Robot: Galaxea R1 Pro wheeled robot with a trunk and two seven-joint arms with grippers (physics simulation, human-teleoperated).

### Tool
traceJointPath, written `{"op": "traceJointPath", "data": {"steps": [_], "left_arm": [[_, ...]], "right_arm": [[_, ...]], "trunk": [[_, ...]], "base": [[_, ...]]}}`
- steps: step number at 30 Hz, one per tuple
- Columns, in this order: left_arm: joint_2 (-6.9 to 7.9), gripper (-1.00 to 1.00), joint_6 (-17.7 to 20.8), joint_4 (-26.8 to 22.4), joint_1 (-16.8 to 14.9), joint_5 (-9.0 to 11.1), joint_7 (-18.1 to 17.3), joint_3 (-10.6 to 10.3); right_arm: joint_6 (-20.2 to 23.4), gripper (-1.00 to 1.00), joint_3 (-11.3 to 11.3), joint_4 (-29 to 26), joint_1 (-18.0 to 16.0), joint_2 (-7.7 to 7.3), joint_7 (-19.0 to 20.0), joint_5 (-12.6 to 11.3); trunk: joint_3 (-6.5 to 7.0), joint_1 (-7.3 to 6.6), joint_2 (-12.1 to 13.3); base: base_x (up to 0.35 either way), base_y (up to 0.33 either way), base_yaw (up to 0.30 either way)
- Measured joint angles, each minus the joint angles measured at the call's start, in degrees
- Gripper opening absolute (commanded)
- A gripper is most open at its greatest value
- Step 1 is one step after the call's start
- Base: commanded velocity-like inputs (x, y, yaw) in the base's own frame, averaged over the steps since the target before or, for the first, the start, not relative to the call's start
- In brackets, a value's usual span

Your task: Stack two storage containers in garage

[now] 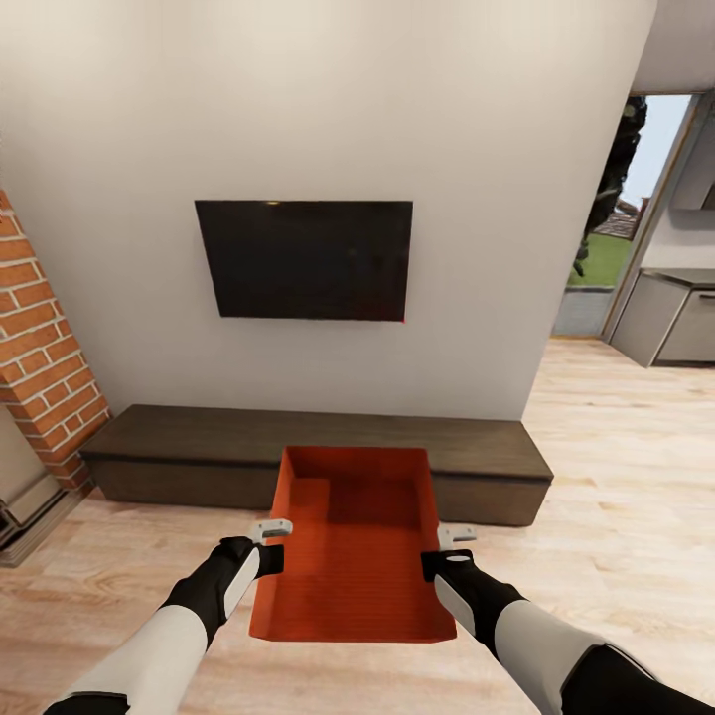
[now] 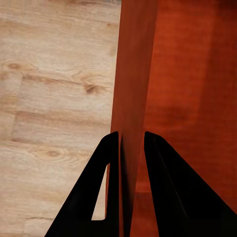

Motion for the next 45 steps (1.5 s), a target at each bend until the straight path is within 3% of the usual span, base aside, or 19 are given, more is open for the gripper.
{"op": "traceJointPath", "data": {"steps": [45], "left_arm": [[-0.01, -1.0, 0.01, -0.84, 0.0, -0.05, -0.01, 0.01]], "right_arm": [[0.03, -1.0, -0.42, -1.0, 0.0, -0.29, 0.0, 0.53]], "trunk": [[4.11, 0.0, 0.0]], "base": [[0.0, 0.0, 0.0]]}}
